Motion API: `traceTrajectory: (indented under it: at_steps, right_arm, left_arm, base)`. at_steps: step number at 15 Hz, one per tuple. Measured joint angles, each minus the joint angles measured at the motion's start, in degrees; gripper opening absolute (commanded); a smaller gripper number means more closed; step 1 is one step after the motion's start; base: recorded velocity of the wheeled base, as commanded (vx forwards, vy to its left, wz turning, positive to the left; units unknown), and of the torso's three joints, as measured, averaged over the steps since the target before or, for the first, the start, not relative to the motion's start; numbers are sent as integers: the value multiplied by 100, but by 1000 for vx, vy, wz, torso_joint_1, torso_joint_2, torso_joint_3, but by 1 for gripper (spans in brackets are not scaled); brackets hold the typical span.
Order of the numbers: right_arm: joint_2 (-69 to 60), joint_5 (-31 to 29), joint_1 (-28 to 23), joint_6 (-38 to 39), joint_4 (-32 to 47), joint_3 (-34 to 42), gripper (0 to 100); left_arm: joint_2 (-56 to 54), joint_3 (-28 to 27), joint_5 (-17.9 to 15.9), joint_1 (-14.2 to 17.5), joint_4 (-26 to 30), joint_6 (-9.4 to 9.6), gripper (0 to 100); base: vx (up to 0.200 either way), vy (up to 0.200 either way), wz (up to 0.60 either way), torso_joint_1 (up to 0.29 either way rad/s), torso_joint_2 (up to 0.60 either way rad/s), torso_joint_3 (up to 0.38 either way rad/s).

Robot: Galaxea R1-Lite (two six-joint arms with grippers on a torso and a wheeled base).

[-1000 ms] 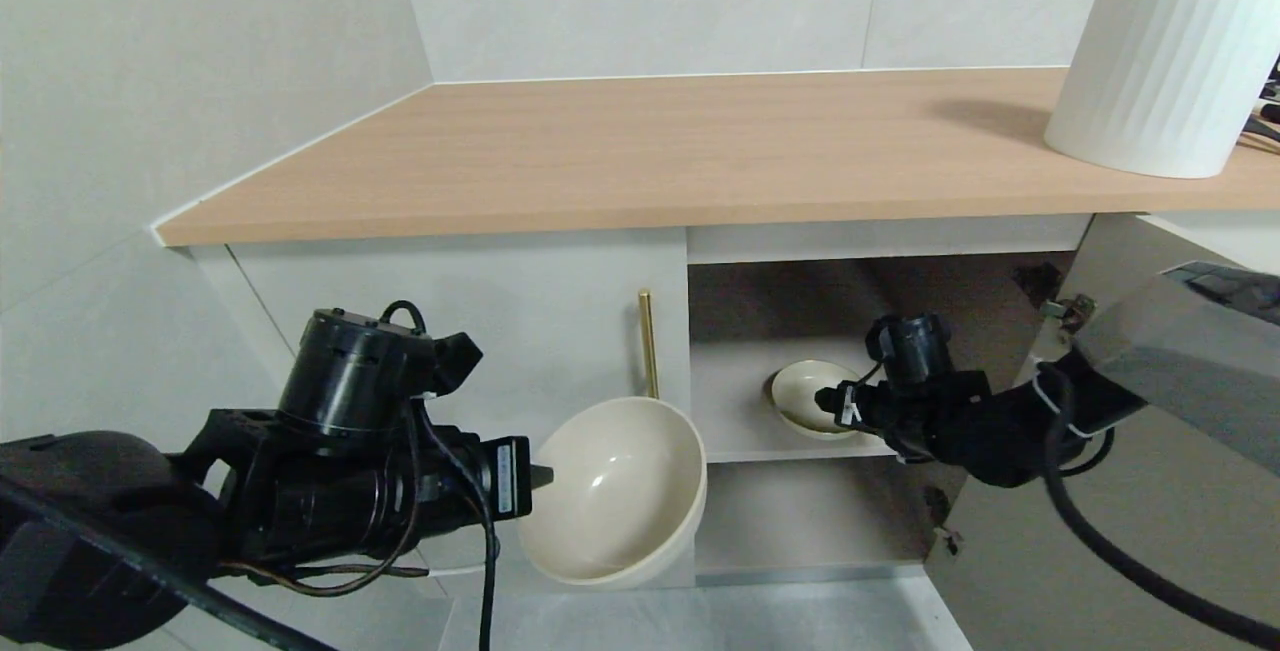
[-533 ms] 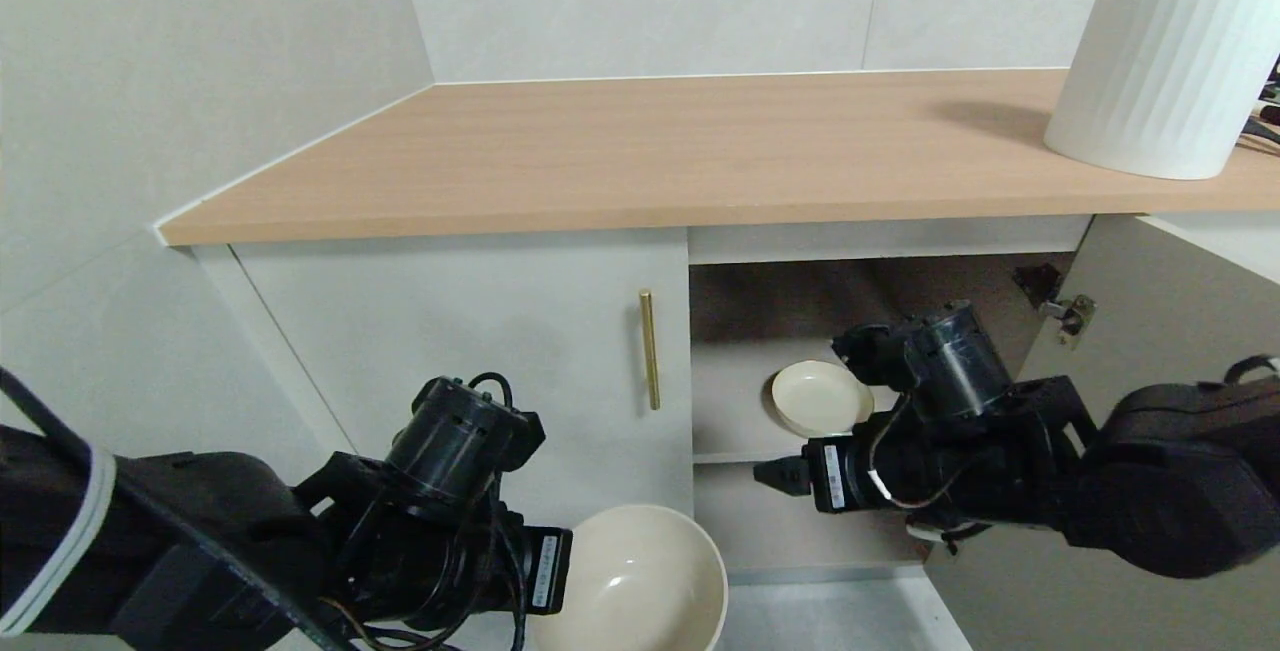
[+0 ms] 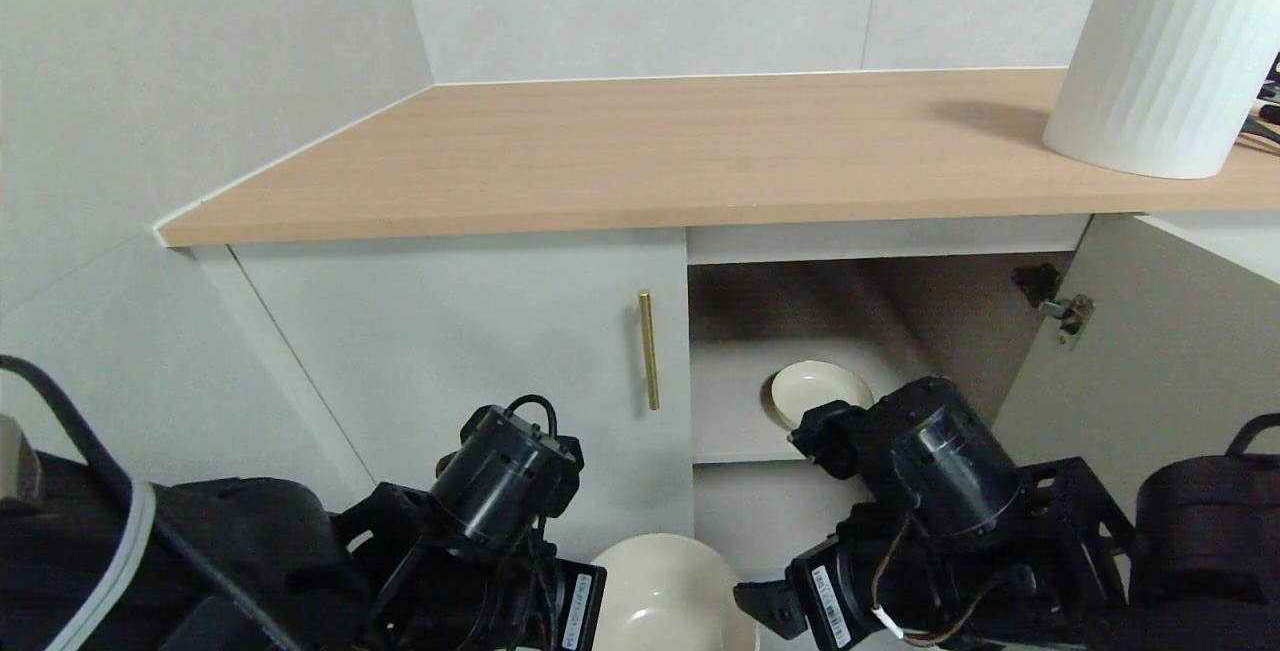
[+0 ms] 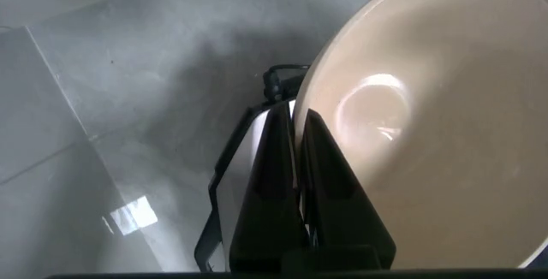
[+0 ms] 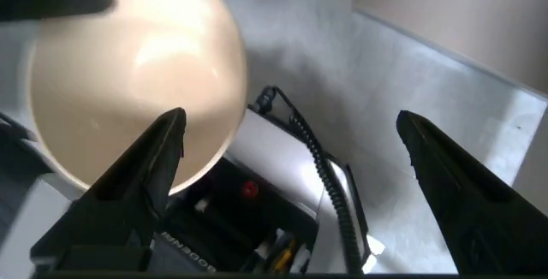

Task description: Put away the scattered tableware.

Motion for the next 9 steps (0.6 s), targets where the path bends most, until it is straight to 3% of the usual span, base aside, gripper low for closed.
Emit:
traceTrajectory:
  at_steps: [7,8,9]
  right_arm:
    - [521,-284,44,34,-161,-88,100]
    - [536,-286,44,39,-161,-88,0]
    - [547,-284,44,41,-165,-85,0]
  left_arm:
    - [-283,9,-2,-212,-5,-17,0]
    - [-283,9,-6,-210,-5,-17,0]
    - [-280,9,-9,-210,-5,-17,0]
  base:
    - [0,0,0,0,0,0]
    - [0,0,0,0,0,0]
    - [0,0,0,0,0,0]
